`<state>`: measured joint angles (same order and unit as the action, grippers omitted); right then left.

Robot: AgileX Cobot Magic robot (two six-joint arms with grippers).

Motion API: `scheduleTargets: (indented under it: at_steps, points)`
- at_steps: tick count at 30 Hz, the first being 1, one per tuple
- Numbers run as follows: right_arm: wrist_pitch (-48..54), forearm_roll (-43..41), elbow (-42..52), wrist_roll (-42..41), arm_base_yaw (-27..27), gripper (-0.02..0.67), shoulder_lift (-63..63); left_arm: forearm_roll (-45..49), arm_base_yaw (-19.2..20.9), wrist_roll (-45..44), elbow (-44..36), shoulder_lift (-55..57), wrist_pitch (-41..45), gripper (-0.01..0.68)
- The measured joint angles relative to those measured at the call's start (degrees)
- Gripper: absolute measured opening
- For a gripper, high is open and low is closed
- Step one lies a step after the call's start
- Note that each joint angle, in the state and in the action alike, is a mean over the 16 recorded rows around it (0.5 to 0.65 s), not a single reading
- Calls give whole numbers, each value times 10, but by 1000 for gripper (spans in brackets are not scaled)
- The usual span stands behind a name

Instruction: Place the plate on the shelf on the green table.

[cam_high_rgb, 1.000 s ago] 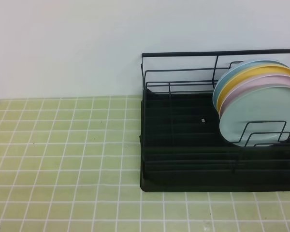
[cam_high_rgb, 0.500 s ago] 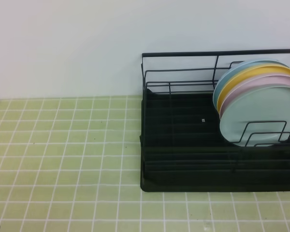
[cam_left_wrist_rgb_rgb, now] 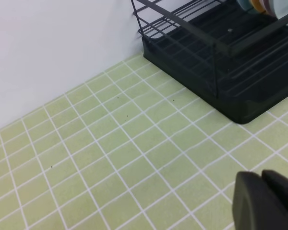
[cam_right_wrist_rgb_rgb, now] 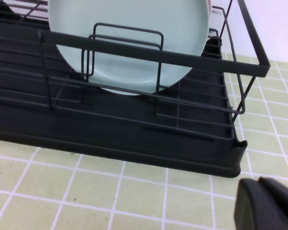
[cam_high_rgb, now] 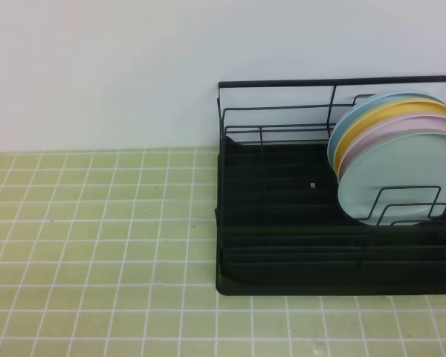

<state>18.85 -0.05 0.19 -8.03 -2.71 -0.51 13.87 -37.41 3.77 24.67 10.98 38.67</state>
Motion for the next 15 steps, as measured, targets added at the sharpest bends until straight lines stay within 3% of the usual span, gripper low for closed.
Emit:
scheduleTargets:
  at_steps: [7, 15]
  points:
    - [0, 0, 0, 0, 0, 1, 0, -2, 57, 7, 0, -5, -50, -2]
    - [-1, 0, -1, 0, 0, 1, 1, -73, 197, 18, -19, -11, -173, -2]
